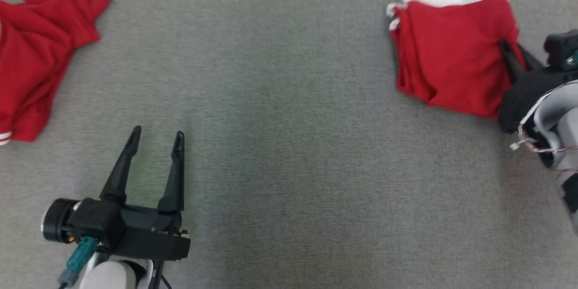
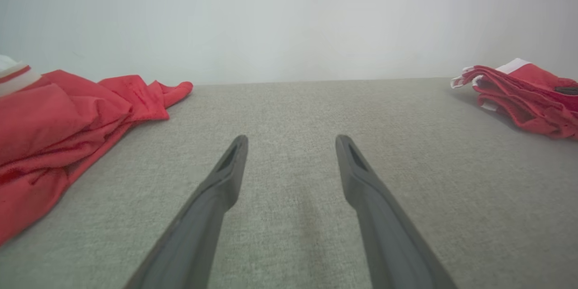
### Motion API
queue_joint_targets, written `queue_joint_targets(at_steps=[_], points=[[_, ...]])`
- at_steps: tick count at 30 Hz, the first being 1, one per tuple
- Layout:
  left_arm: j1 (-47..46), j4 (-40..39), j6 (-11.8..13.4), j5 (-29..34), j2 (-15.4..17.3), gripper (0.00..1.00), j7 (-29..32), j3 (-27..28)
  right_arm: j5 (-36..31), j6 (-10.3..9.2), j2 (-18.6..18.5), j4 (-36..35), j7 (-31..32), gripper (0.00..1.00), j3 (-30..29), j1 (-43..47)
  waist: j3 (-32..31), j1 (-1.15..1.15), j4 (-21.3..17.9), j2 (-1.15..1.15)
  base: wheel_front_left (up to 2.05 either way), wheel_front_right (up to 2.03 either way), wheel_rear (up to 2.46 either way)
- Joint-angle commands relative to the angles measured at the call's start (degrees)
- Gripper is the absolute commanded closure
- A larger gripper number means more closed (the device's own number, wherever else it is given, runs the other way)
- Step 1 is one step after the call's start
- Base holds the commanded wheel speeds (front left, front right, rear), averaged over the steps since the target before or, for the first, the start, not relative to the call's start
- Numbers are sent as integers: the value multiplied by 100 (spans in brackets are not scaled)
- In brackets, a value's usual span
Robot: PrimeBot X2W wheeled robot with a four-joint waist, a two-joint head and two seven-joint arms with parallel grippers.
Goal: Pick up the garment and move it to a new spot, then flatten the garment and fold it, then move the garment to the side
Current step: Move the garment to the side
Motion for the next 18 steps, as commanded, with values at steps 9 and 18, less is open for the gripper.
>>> queue_joint_targets(at_steps=[9, 18], points=[[-176, -341, 6, 161, 388, 0, -18, 93, 320, -15, -784, -324, 165, 100, 524, -489, 882, -1, -1007, -1, 0, 0, 0], [-20, -665, 14, 310, 637, 0, -18, 120, 403, -15, -1425, -509, 354, 100, 929, -1017, 1143, -1, -1362, -1, 0, 0, 0]])
